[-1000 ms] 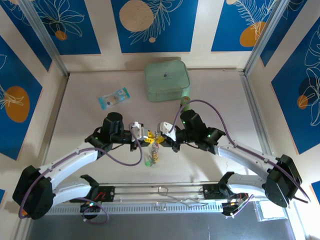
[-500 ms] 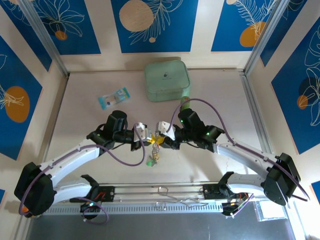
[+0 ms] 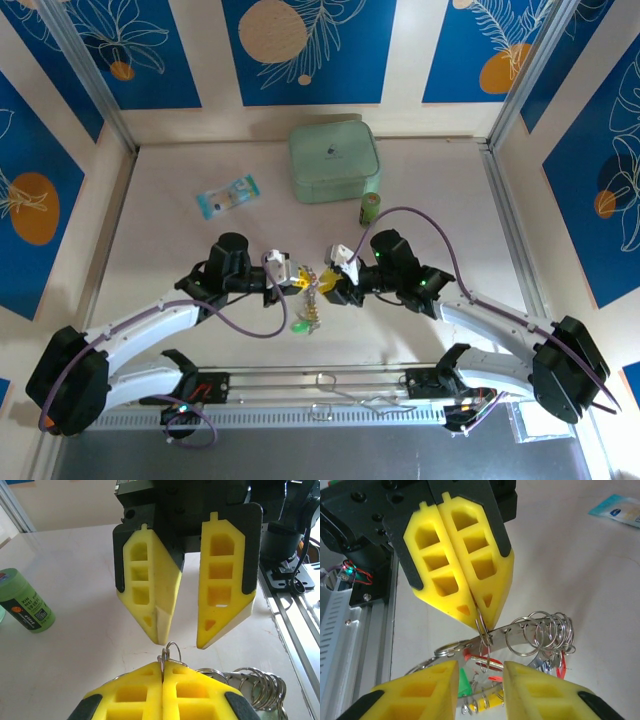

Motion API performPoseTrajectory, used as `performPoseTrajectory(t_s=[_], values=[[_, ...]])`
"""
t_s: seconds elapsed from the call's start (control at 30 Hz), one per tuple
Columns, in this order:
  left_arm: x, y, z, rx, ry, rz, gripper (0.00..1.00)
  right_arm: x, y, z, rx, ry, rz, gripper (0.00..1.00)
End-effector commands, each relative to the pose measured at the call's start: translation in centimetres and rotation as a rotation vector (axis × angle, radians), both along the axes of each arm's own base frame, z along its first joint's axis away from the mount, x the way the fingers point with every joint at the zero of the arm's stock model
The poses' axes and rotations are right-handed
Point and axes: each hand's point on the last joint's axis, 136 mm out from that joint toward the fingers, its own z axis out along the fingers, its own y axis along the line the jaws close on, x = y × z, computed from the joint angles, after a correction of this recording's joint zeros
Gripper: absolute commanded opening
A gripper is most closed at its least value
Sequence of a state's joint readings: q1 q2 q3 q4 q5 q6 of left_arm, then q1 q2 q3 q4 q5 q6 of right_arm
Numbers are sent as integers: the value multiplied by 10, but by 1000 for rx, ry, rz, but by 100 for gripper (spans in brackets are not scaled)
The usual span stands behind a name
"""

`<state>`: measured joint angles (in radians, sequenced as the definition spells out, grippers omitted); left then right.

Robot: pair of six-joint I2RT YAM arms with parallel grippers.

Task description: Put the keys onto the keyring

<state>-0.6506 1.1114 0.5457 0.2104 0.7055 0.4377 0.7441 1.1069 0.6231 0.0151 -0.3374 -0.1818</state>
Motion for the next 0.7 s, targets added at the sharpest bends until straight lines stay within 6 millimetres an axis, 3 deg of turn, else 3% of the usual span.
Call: performPoseTrajectory(t_s=[0.0,0.13,0.37,0.67], values=[[-6,-4,19,-65,-43,-36,0,-4,5,4,26,9,28,24],[-7,-4,21,-67,-45,-41,0,-5,3,3,15,6,30,12],[-11,-6,27,-90,-43,-71,0,-5,3,4,13,3,37,1],[-21,-10,46,-176,-50,-133,0,-2,11,-10,3,50,46,0]])
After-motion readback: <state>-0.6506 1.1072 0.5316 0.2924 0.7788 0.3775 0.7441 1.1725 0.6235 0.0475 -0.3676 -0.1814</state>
